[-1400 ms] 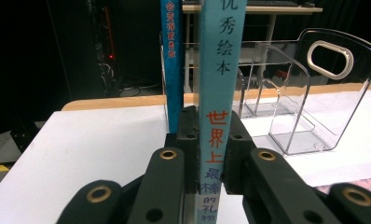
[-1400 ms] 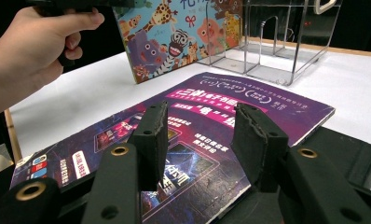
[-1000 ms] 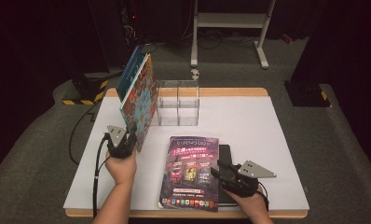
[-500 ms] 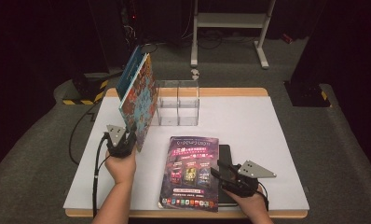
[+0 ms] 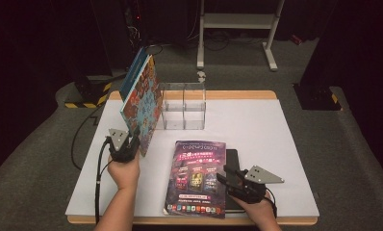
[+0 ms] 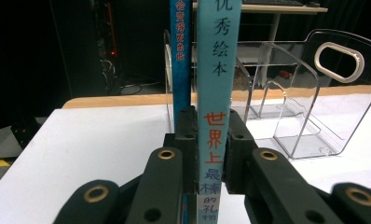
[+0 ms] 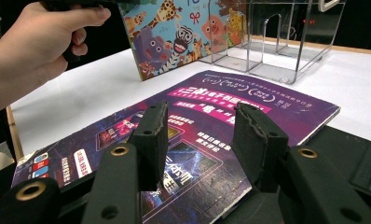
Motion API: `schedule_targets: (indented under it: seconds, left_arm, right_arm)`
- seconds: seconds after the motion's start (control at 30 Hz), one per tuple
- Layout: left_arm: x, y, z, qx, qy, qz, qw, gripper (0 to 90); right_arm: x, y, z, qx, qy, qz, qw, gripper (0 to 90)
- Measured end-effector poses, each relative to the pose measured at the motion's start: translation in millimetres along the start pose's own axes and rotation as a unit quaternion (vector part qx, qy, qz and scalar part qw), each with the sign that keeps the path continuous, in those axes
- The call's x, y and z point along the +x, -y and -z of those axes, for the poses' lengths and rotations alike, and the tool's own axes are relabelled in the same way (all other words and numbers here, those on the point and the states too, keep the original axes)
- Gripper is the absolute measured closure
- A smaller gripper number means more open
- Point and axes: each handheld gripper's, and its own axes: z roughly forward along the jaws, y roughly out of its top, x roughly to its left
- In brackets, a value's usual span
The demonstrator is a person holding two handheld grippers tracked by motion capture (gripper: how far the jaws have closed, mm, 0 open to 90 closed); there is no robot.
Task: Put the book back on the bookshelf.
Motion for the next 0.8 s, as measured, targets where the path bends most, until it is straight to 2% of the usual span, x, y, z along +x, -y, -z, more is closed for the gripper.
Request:
schedule_targets:
  seconds: [0.17,0.27,0.57,0.8]
  left_arm:
    - [0.2,1.2,0.1,-0.001,-0.004,-0.001,1.0,77.3]
    - [1.9,2.4,-0.4,0.002,-0.004,0.0,1.0,69.5]
    - [1.6,1.3,1.8,-0.003,0.014,0.01,0.9998,55.7]
    - [1.7,-0.4,2.2,0.002,0.021,0.014,0.9997,51.0]
  right_arm:
    - [-0.2,0.0,-0.1,0.0,0.0,-0.001,1.0,54.9]
    - [0.0,0.0,-0.2,0.0,-0.001,0.0,1.0,54.9]
    - [0.8,0.3,-1.3,0.003,0.0,0.002,1.0,54.9]
    - [1.1,0.3,-1.6,0.004,0.0,0.003,1.0,54.8]
